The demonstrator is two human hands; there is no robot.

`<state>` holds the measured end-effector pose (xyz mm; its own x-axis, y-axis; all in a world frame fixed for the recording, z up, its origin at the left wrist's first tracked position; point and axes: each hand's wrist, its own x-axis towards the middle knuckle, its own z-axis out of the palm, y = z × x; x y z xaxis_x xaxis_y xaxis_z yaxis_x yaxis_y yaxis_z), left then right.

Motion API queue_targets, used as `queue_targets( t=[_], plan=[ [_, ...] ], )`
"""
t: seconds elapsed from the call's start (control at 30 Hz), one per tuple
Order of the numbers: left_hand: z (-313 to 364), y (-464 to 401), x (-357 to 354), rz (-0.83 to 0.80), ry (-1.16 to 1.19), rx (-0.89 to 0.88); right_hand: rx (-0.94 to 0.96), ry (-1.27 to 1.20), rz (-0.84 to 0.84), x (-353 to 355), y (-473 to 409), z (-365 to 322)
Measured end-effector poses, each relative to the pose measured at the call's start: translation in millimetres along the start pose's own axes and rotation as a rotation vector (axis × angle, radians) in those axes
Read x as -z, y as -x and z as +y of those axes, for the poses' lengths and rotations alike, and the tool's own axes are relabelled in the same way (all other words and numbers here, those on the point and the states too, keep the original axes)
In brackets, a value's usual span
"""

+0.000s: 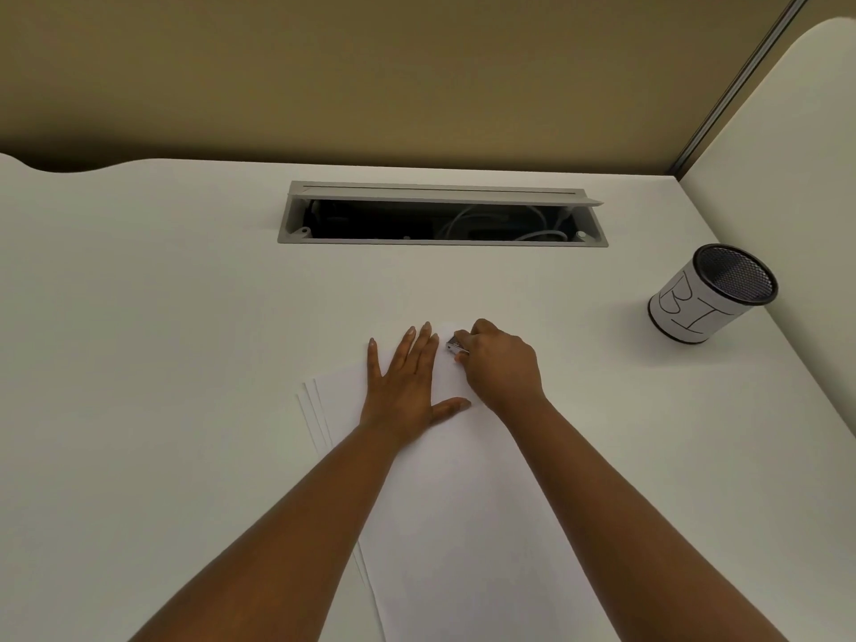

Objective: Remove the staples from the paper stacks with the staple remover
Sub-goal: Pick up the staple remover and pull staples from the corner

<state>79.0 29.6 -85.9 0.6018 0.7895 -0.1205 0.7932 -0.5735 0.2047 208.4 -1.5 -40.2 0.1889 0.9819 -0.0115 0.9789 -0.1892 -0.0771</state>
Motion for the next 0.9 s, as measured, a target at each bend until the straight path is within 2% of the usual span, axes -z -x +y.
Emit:
queue_targets(
  t=[0.17,0.37,0.57,0.83,0.9],
  plan=[
    [0,-1,-2,-0.003,-0.001,-0.002,0.033,0.031,0.003,1,-4,1],
    [-2,-1,-4,0.014,0.019,-0.005,-0.014,-0.142,-0.087,2,-4,11],
    [-2,-2,-3,0.010,0.001,-0.003,-0.007,-0.065,-0.017,-3,-2,-1],
    [-2,0,-3,0.012,0.016,-0.005,-0.178,-0.290,0.004,-10,5,-5],
    [-2,0,-3,0.015,0.021,-0.002,-0.239,-0.411,0.016,-8,5,-2]
  ],
)
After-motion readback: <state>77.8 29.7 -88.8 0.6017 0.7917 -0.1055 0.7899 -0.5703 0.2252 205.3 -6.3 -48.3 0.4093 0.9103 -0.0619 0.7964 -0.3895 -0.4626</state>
